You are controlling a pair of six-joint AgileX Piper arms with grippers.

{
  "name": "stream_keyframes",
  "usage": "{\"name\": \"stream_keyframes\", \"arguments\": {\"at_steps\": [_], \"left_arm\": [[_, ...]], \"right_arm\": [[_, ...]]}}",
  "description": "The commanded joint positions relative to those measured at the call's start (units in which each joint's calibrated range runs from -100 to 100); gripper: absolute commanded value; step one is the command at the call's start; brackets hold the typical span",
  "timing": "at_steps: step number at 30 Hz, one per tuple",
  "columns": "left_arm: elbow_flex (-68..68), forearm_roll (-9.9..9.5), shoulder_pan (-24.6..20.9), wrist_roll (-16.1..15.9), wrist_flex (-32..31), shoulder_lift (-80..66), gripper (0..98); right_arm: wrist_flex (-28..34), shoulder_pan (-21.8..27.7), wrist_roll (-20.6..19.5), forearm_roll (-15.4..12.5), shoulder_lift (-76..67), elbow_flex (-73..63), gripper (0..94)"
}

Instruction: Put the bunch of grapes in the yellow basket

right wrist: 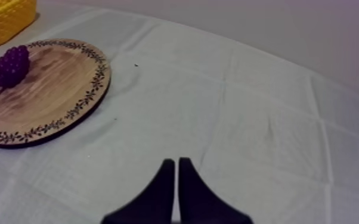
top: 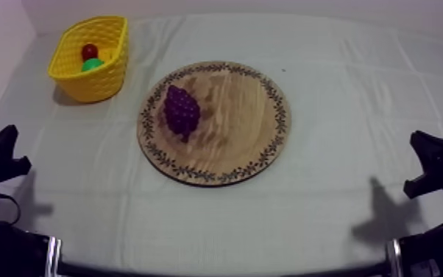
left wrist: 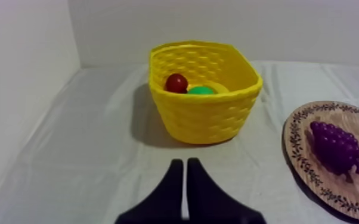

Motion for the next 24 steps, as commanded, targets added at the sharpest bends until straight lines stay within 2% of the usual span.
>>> {"name": "stream_keyframes", "arguments": {"at_steps": [1,16,24], "left_arm": [[-0.56,0.15,-0.26,3.63,4.35,-0.04,0.0],[-1.75,-0.18,-0.08,3.12,3.12,0.50,0.0],[-13.99,-0.70,1.77,4.83,3.33,10.40,0.0]], "right_arm": [[0.00,0.02,-0.01,0.01,-0.01,-0.03,0.4],[0.00,0.02,0.02,0.01,-0.01,-0.03,0.4],[0.00,0.02,0.02,0.01,-0.01,-0.03,0.4]]}}
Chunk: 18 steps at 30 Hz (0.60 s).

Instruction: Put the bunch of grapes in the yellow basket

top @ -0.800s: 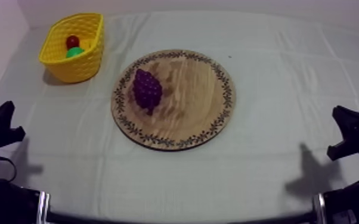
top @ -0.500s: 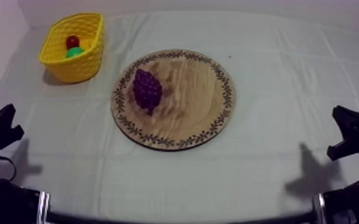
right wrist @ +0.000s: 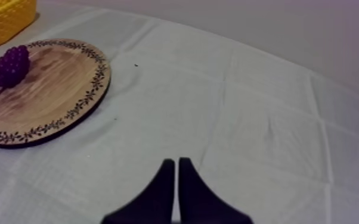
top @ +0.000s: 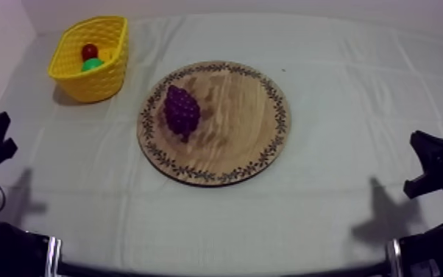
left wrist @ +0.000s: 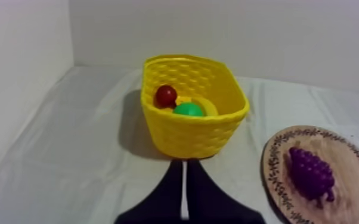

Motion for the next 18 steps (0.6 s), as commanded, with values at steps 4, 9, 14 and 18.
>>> {"name": "stream_keyframes", "arguments": {"at_steps": [4,9,14,18], "left_arm": [[-13.13,-0.08,1.49,0.80,2.07,10.21,0.0],[-24.65,-0.67,3.05,1.33,5.07,18.87,0.0],[-35.02,-2.06,4.95,1.99,8.27,26.33,0.0],[-43.37,-3.44,7.36,2.58,12.58,32.22,0.0]], "right_arm": [[0.00,0.02,-0.01,0.01,-0.01,-0.03,0.4],[0.00,0.02,0.00,0.01,-0.01,-0.03,0.4],[0.00,0.02,-0.01,0.01,-0.01,-0.03,0.4],[0.00,0.02,-0.01,0.01,-0.01,-0.03,0.4]]}}
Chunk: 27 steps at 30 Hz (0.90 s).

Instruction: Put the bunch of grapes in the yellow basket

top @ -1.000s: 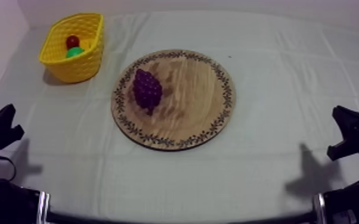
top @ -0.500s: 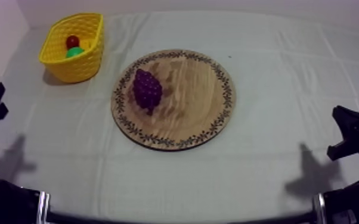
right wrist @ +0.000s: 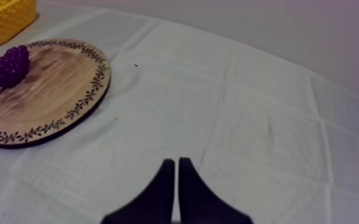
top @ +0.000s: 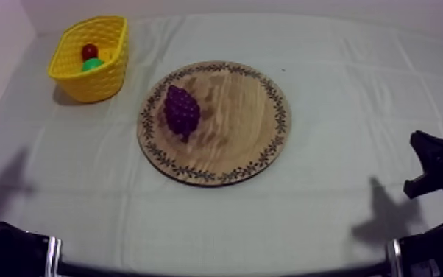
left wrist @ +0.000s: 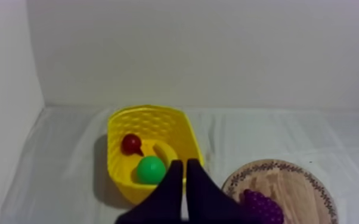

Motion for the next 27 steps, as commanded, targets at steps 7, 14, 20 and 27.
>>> {"name": "stream_keyframes", "arguments": {"at_steps": [7,14,20,27], "left_arm": [[-17.79,-3.08,6.32,2.22,6.55,12.74,0.0],[-27.33,-5.50,11.60,5.33,11.36,22.35,0.0],[-35.57,-5.89,14.39,7.06,16.79,30.83,0.0],[-44.38,-5.78,15.59,9.07,21.33,41.64,0.0]], "right_arm": [[0.00,0.02,-0.01,0.01,-0.01,-0.03,0.4],[0.00,0.02,-0.01,0.01,-0.01,-0.03,0.4],[0.00,0.02,-0.01,0.01,-0.01,-0.03,0.4],[0.00,0.02,-0.01,0.01,-0.01,-0.03,0.4]]}}
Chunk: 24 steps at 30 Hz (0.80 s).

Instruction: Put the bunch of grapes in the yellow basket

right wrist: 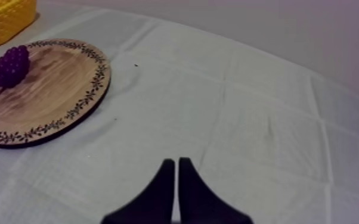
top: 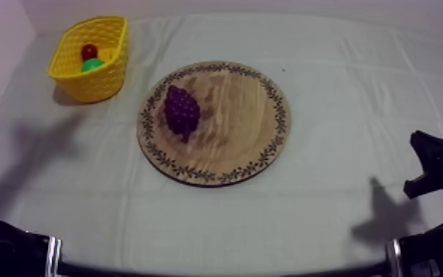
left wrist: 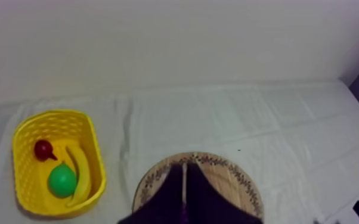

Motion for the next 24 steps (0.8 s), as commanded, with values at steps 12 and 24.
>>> {"name": "stream_keyframes", "arguments": {"at_steps": [12,24], "left_arm": [[-9.75,-1.02,2.40,2.25,6.94,22.59,0.0],[-10.19,-0.56,4.03,5.11,12.56,32.55,2.9]], "right_arm": [[0.00,0.02,-0.01,0.01,-0.01,-0.03,0.4],[0.00,0.02,0.00,0.01,-0.01,-0.03,0.4]]}}
